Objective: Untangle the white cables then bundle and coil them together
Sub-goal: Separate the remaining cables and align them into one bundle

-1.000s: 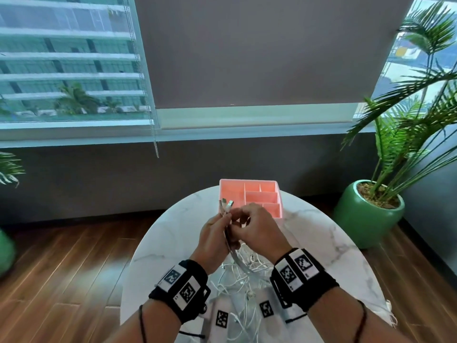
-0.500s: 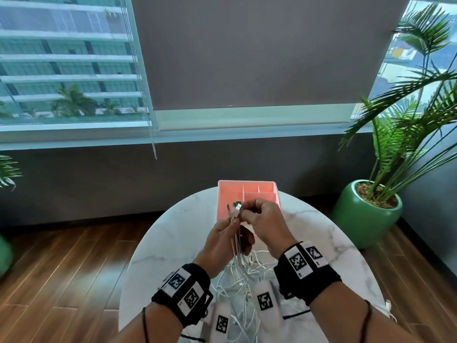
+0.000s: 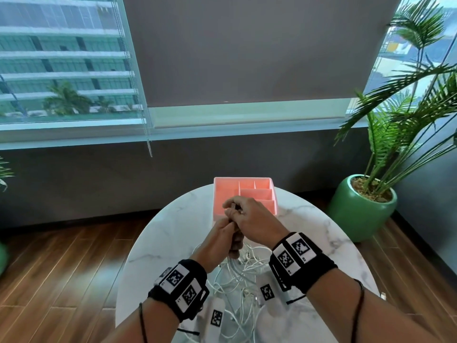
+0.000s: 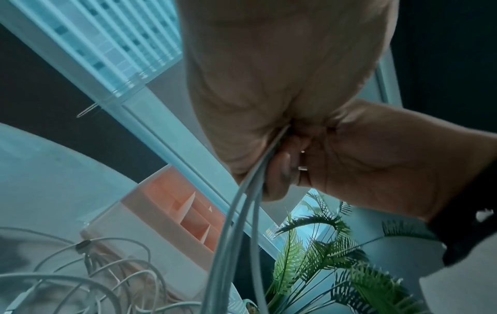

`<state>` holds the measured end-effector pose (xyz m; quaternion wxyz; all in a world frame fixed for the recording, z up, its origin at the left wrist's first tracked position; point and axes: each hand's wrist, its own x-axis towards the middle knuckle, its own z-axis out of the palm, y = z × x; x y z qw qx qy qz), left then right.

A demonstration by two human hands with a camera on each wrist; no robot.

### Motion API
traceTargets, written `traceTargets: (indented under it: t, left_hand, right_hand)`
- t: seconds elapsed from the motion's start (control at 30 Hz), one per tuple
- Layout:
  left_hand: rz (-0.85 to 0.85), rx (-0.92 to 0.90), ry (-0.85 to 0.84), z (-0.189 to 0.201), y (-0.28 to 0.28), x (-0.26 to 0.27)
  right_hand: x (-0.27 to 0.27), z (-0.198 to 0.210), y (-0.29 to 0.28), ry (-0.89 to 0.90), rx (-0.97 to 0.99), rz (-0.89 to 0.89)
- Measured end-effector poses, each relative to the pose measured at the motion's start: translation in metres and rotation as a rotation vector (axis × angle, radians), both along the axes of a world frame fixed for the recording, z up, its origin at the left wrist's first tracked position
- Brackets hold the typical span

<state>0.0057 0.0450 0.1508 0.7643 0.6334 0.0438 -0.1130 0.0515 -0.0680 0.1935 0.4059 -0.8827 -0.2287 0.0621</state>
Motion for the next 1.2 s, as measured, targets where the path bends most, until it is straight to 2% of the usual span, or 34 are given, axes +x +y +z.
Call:
traceTargets:
  t: [0.17, 0.27, 0.33, 0.43, 0.57, 0.63, 0.73, 0.83, 0.9, 1.03, 1.2]
  left_hand:
    - [-0.029, -0.167, 0.037, -0.001, 0.004, -0.002]
    - [0.078, -0.223, 0.037, 0.002, 0.005, -0.001]
    - [0.202, -0.286, -0.007, 0.003, 0.009, 0.002]
    - [0.297, -0.431, -0.054, 0.003, 0.019, 0.011]
    - [0.415, -0.514, -0.036, 0.001, 0.045, 0.017]
    - [0.451, -0.533, -0.042, -0.001, 0.060, 0.018]
    - [0.428, -0.466, -0.023, -0.001, 0.073, 0.016]
    - [0.361, -0.374, -0.019, -0.003, 0.072, 0.010]
    - [0.340, -0.349, -0.017, -0.005, 0.071, 0.008]
    - [0.316, -0.323, 0.011, -0.007, 0.067, 0.007]
    - [0.339, -0.301, 0.029, -0.008, 0.077, 0.006]
  right_hand:
    - [0.006, -0.001, -0.002, 0.162, 0.206, 0.019]
    - [0.004, -0.011, -0.004, 0.222, 0.306, 0.040]
    - [-0.005, -0.030, -0.006, 0.330, 0.310, 0.102]
    - [-0.028, -0.066, -0.010, 0.393, 0.232, 0.213]
    - [-0.042, -0.101, -0.038, 0.152, 0.029, 0.214]
    - [-0.041, -0.117, -0.062, 0.103, -0.092, 0.206]
    - [-0.041, -0.142, -0.101, 0.091, -0.167, 0.176]
    - [-0.041, -0.147, -0.133, 0.102, -0.289, 0.167]
    - [-0.041, -0.148, -0.154, 0.127, -0.376, 0.136]
    - [-0.026, -0.158, -0.209, 0.151, -0.403, -0.025]
    - [-0.011, -0.136, -0.267, 0.135, -0.454, -0.361]
